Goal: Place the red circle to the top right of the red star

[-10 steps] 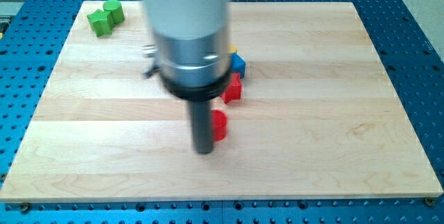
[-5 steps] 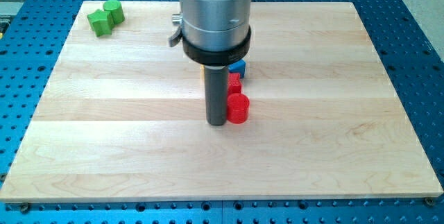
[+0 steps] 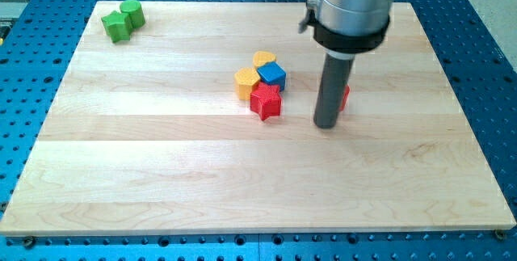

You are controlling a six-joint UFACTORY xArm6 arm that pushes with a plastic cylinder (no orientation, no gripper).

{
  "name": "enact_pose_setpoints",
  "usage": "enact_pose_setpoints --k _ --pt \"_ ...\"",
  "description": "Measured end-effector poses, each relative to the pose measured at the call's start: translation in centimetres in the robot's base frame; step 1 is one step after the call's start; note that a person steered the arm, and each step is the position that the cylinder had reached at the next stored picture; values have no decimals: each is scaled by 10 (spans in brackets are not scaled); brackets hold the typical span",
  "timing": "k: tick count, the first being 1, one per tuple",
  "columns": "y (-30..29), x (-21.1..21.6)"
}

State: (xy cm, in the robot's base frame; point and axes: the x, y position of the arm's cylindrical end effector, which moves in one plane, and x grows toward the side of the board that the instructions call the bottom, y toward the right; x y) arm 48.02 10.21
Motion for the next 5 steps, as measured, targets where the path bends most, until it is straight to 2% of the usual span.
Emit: enact_pose_setpoints --k 1,2,3,4,5 --pt "36 -3" --pt "37 -38" --pt "24 -47" --pt "38 -49" --pt "31 -71"
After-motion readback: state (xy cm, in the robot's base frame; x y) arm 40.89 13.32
